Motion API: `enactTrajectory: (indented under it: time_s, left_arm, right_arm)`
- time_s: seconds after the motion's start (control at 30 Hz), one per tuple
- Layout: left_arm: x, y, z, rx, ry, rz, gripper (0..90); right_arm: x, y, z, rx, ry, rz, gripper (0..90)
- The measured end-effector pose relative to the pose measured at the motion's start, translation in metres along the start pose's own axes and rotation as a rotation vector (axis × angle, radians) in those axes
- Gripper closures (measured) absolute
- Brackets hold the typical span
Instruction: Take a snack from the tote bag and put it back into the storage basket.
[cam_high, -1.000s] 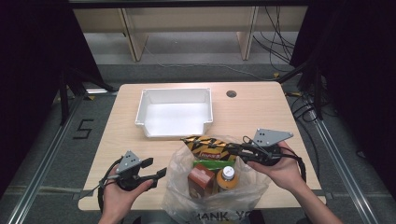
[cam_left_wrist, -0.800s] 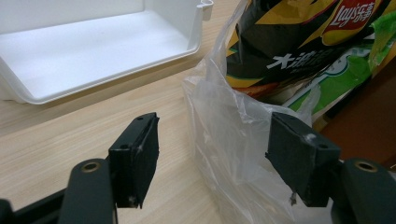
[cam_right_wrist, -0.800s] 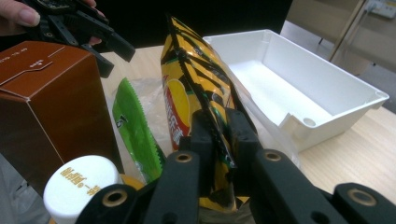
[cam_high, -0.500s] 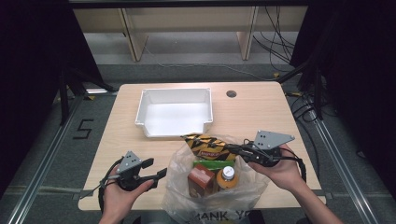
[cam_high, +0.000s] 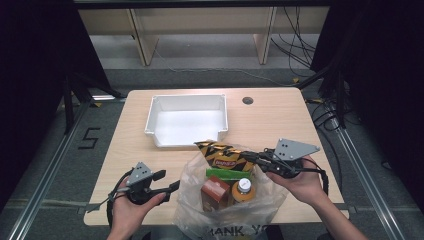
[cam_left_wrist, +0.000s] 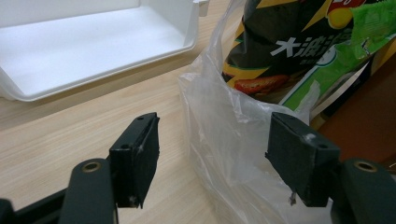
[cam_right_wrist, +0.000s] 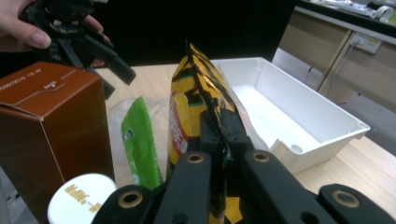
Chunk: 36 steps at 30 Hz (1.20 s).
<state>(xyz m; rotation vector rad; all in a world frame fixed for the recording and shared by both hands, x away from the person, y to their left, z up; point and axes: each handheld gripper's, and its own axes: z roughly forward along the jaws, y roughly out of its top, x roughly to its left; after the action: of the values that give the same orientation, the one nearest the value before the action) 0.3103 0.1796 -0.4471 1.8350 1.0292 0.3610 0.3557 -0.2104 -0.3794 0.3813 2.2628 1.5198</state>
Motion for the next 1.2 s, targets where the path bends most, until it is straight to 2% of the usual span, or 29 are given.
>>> enactTrajectory:
  time_s: [0.07, 0.1, 0.23, 0.27, 0.3, 0.53, 0.67, 0.7, 0.77, 0.83, 0.87, 0.97, 1.0, 1.03, 1.07, 1.17, 1.2]
  left_arm:
    - [0.001, 0.000, 0.000, 0.000, -0.003, 0.013, 33.7]
    - [0.001, 0.000, 0.000, 0.000, -0.003, 0.013, 33.7]
    - [0.000, 0.000, 0.001, -0.004, -0.002, -0.004, 33.7]
    - [0.000, 0.000, 0.001, -0.003, -0.002, -0.004, 33.7]
    - [0.000, 0.000, 0.001, -0.003, -0.002, -0.004, 33.8]
    - [0.000, 0.000, 0.002, -0.003, -0.011, -0.007, 33.9]
    - [0.000, 0.000, 0.002, -0.002, -0.007, -0.008, 33.9]
    - [0.000, 0.000, 0.002, -0.001, -0.007, -0.008, 33.9]
    - [0.000, 0.000, 0.002, -0.001, -0.008, -0.007, 33.9]
    - [0.000, 0.000, 0.002, -0.002, -0.008, -0.008, 33.9]
    - [0.000, 0.000, 0.002, -0.003, -0.007, -0.009, 34.0]
    - [-0.001, 0.001, 0.002, -0.003, -0.006, -0.009, 34.0]
    - [0.000, 0.001, 0.002, -0.003, -0.011, 0.010, 34.0]
    - [0.000, 0.001, 0.002, -0.003, -0.011, 0.010, 34.0]
    - [0.000, 0.001, 0.002, -0.003, -0.011, 0.006, 34.0]
    - [0.000, 0.001, 0.003, -0.003, -0.011, 0.004, 34.0]
    - [0.000, 0.000, 0.003, -0.003, -0.009, -0.008, 34.0]
  right_arm:
    - [0.000, 0.001, 0.000, -0.005, 0.015, 0.011, 90.0]
    - [0.001, 0.002, -0.001, -0.016, 0.000, 0.006, 90.0]
    - [0.001, 0.005, -0.001, -0.027, 0.007, 0.002, 90.0]
    - [-0.001, 0.007, -0.002, -0.044, -0.004, -0.018, 90.0]
    - [0.000, 0.008, -0.002, -0.045, 0.008, -0.001, 90.0]
    - [-0.001, 0.015, -0.005, -0.078, -0.002, -0.016, 90.0]
    - [0.000, 0.017, -0.005, -0.096, 0.008, -0.002, 90.0]
    - [0.000, 0.018, -0.006, -0.100, -0.009, -0.010, 90.0]
    - [0.000, 0.020, -0.006, -0.110, -0.002, -0.014, 90.0]
    - [0.001, 0.021, -0.007, -0.118, -0.017, -0.011, 90.0]
    - [0.001, 0.024, -0.007, -0.123, -0.003, -0.007, 90.0]
    - [0.002, 0.026, -0.007, -0.128, -0.002, -0.008, 90.0]
    - [0.000, 0.028, -0.006, -0.143, -0.017, -0.026, 90.0]
    - [0.001, 0.029, -0.005, -0.147, -0.005, -0.010, 90.0]
    - [0.001, 0.029, -0.005, -0.150, -0.008, -0.022, 90.0]
    - [0.001, 0.031, -0.004, -0.151, -0.011, -0.017, 90.0]
    - [0.000, 0.033, -0.003, -0.169, -0.018, -0.034, 90.0]
